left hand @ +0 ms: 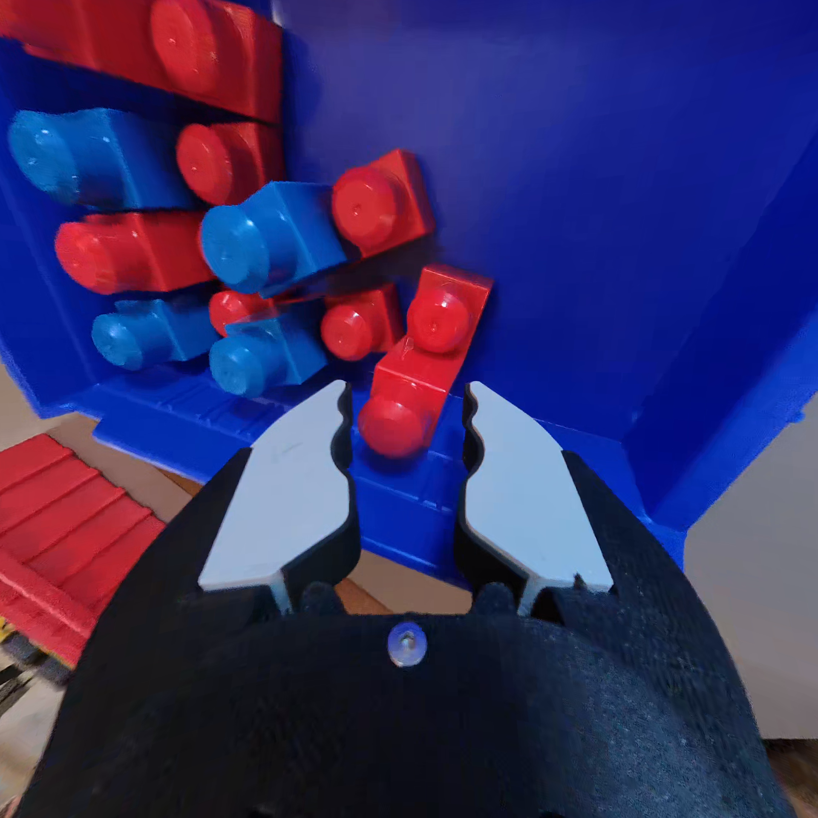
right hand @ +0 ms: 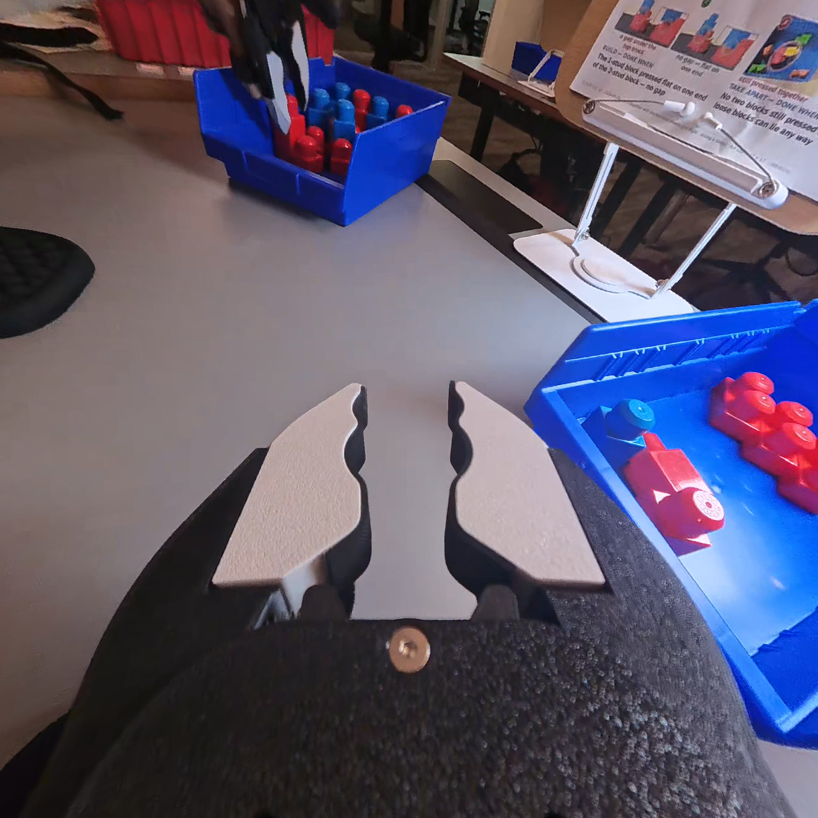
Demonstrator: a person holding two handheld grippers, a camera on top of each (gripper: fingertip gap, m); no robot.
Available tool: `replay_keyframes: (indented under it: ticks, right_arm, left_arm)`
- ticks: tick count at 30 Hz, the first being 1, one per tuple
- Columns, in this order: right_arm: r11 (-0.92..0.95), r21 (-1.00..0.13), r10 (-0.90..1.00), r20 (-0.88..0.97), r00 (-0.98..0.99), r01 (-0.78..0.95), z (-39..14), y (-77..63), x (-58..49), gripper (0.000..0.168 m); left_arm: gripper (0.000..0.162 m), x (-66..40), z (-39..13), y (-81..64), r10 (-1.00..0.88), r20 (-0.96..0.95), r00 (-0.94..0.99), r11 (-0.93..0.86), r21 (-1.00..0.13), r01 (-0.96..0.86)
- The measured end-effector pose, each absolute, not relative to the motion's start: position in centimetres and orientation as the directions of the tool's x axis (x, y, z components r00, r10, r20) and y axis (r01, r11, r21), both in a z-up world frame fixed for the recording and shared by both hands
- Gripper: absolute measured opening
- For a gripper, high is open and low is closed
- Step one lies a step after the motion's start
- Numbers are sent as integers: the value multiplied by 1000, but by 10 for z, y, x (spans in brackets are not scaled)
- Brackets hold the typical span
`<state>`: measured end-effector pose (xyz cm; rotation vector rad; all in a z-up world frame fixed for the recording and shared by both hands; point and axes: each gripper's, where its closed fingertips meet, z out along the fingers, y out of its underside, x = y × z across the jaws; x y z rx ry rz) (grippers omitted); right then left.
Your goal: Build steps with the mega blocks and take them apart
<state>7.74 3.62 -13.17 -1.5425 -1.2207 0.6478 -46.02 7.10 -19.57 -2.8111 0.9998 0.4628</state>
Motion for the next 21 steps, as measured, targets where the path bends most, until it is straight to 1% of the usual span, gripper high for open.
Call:
replay_keyframes:
  ticks: [3, 5, 6, 7, 8, 9, 10, 11, 13, 15, 16, 18, 21]
  right_arm:
    - [41, -934, 931, 164, 325, 355, -129, 31, 72, 34]
    - [39, -938, 936, 155, 315, 344, -129, 27, 68, 33]
    - [39, -941, 939, 150, 309, 337, -128, 25, 67, 33]
    - [39, -944, 941, 145, 304, 329, -127, 23, 65, 33]
    - [42, -946, 943, 144, 301, 320, -126, 21, 64, 32]
    - [47, -949, 944, 144, 297, 312, -124, 19, 62, 32]
    - [52, -952, 945, 144, 294, 301, -122, 18, 60, 32]
    - [58, -957, 946, 144, 291, 285, -120, 16, 57, 32]
    - [64, -965, 951, 136, 278, 253, -116, 14, 49, 32]
    - [62, -971, 960, 121, 251, 231, -114, 10, 38, 35]
    - [62, -974, 966, 114, 234, 220, -113, 7, 32, 37]
    - [64, -976, 976, 106, 193, 210, -112, -2, 18, 45]
    - [94, -976, 981, 125, 147, 198, -106, -17, 0, 60]
  left_arm:
    - [39, -462, -207, 70, -665, -375, 646, -724, 115, -680]
    - [38, -460, -204, 67, -711, -397, 581, -684, 200, -701]
    - [38, -459, -201, 68, -722, -419, 551, -670, 220, -709]
    - [37, -454, -196, 69, -725, -442, 528, -657, 213, -724]
    - [37, -444, -188, 71, -726, -459, 513, -641, 181, -746]
    - [37, -431, -178, 73, -719, -487, 497, -622, 131, -772]
    - [37, -413, -164, 76, -705, -511, 492, -596, 51, -801]
    - [38, -386, -149, 78, -688, -517, 509, -557, -75, -827]
    - [37, -319, -116, 73, -679, -477, 558, -427, -362, -829]
    - [37, -247, -87, 55, -723, -401, 563, -255, -602, -756]
    - [37, -214, -76, 44, -749, -361, 556, -178, -698, -693]
    - [37, -160, -66, 19, -801, -299, 519, -71, -813, -578]
    - [37, -98, -79, -8, -862, -247, 442, 8, -880, -476]
